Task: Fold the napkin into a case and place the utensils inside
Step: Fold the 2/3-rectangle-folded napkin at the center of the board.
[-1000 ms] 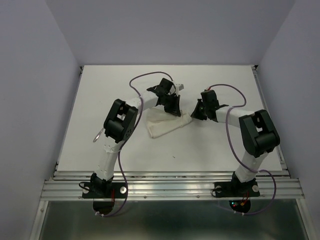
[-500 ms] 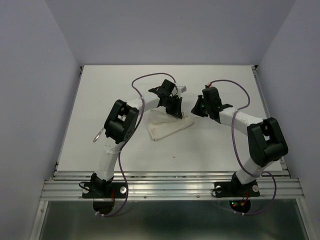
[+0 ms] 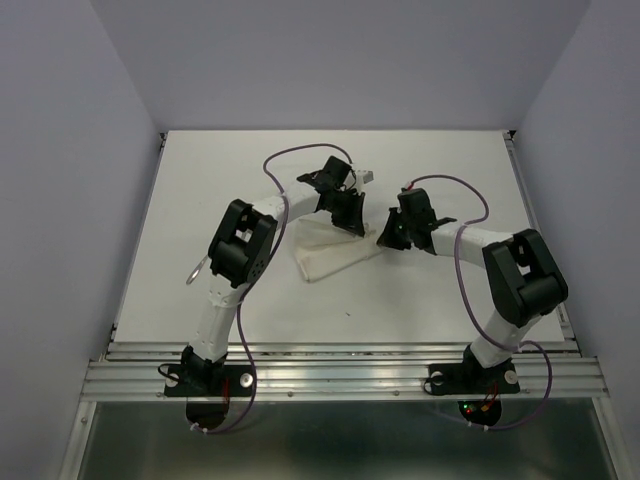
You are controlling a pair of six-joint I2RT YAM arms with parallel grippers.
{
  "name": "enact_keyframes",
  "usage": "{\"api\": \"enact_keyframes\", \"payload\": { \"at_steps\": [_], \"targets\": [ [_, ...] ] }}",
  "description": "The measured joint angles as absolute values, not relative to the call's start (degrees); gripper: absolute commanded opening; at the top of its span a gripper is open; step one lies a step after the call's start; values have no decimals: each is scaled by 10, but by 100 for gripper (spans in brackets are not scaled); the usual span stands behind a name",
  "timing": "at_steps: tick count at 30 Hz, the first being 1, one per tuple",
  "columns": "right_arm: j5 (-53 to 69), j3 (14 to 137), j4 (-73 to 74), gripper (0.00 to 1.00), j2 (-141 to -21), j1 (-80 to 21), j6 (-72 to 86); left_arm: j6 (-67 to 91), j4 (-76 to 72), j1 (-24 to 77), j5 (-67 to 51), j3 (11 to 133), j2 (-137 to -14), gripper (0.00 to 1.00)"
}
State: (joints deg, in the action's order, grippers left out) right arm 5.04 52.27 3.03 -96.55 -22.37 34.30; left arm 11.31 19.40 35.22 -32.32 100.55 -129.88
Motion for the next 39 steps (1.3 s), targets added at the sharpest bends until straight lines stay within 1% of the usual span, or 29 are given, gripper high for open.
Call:
{"api": "enact_keyframes", "payload": {
  "at_steps": [5, 19, 32, 39],
  "targets": [
    [44, 524, 30, 10, -990, -229, 365, 114, 205, 354, -322, 1019, -1299, 0],
    [19, 532, 31, 9, -1001, -238, 455, 160, 210, 375, -294, 1026, -1294, 0],
    [20, 534, 24, 9, -1008, -240, 492, 298, 143, 378, -215, 921, -1225, 0],
    [20, 537, 23, 9, -1011, -241, 500, 375, 120, 392, -173, 896, -1221, 0]
  ]
}}
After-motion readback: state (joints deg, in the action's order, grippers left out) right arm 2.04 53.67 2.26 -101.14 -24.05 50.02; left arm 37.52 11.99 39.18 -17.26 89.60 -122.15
